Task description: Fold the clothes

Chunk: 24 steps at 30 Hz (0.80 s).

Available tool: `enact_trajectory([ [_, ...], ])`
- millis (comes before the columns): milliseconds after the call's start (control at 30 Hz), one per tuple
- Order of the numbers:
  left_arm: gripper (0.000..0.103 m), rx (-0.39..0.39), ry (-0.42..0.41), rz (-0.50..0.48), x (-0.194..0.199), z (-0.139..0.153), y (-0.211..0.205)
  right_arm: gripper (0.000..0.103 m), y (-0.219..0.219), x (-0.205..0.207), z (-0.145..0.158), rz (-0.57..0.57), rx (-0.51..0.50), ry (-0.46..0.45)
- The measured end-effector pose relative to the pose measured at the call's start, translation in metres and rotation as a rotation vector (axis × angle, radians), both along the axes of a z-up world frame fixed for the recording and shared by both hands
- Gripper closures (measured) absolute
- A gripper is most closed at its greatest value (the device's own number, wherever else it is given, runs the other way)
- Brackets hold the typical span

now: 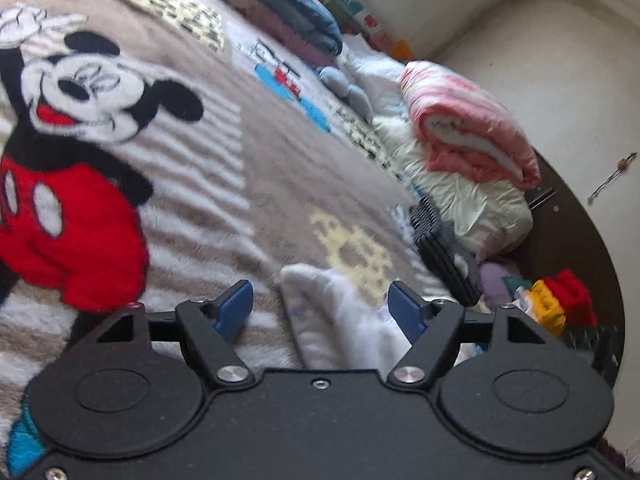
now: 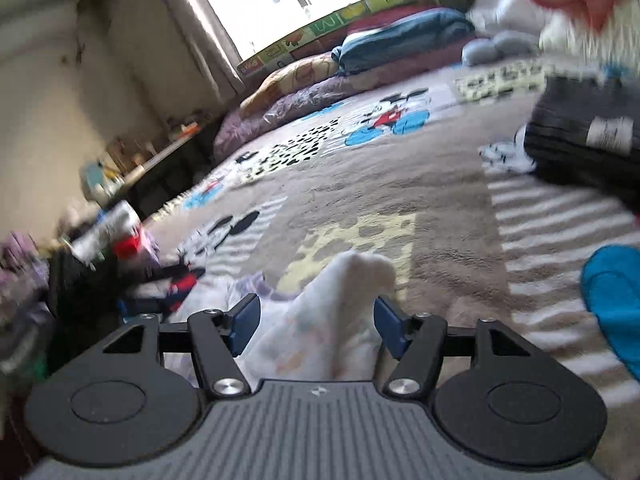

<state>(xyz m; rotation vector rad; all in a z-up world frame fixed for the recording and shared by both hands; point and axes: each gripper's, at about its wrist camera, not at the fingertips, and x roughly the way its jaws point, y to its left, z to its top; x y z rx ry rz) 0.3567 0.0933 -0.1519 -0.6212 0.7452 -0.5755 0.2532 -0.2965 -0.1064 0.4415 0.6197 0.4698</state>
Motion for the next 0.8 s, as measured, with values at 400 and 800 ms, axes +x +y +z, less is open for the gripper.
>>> enact_trajectory([
  [400,0.029,-0.052,-0.011,-0.062,0.02,-0.012,-0.005,0.032,-0.031,0.078,-0.058,0.163,0.31,0.106],
  [800,0.07,0.165,-0.067,-0.041,0.013,0.003,-0.036,0.063,-0.012,0.075,-0.062,0.193,0.214,0.106],
])
